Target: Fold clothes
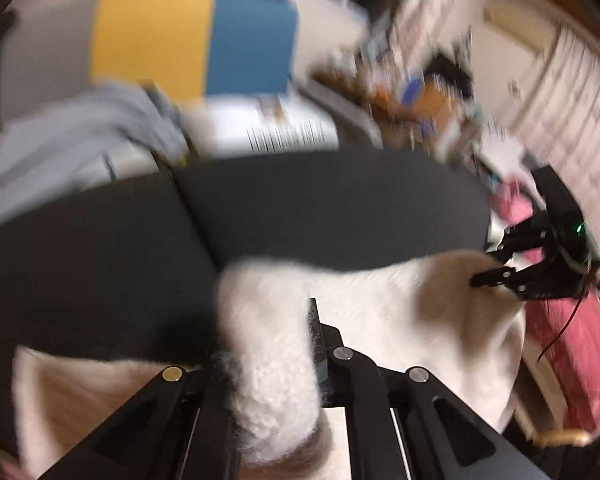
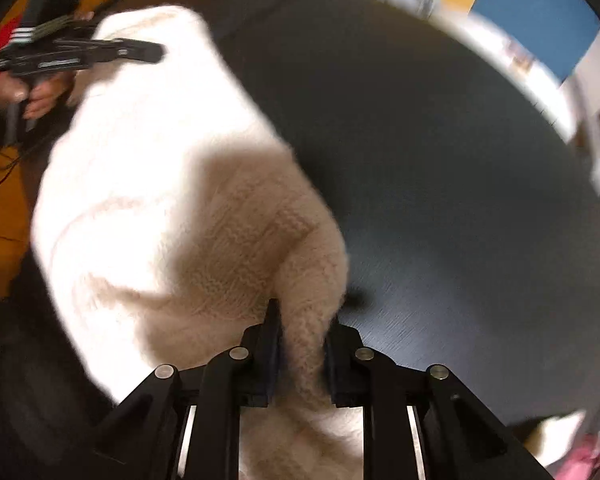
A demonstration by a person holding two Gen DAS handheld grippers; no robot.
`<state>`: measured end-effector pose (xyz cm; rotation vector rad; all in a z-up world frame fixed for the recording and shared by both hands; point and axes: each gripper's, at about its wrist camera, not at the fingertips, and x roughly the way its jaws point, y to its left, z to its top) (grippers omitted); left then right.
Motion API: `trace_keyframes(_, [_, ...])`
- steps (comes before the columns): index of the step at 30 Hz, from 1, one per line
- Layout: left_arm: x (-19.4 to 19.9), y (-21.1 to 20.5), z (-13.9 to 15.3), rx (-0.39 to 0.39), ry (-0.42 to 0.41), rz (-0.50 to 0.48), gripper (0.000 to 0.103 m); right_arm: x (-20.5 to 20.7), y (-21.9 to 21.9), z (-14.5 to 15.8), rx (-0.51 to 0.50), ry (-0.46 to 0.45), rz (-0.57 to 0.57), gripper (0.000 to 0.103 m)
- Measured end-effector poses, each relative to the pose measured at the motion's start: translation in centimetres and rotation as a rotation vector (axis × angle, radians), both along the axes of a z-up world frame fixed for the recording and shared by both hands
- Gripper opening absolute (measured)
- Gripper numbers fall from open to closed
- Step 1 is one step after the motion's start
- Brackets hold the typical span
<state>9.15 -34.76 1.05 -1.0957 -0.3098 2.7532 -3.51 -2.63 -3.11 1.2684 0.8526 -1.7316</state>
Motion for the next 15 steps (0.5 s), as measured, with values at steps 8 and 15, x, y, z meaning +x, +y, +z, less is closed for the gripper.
trace_keyframes(8, [-0.6,-1.9,4.4,-0.278,0.119,0.178,0.013,4.2,-2.2,10.2,-0.192,0.8,-0.113,0.005])
trace_keyframes(15, [0.5,-2.7,-2.9,-0.21,-0.148,0.351,0.02,6.5,-2.2,-0.1,-0.075,0.341,-0.071,0.007])
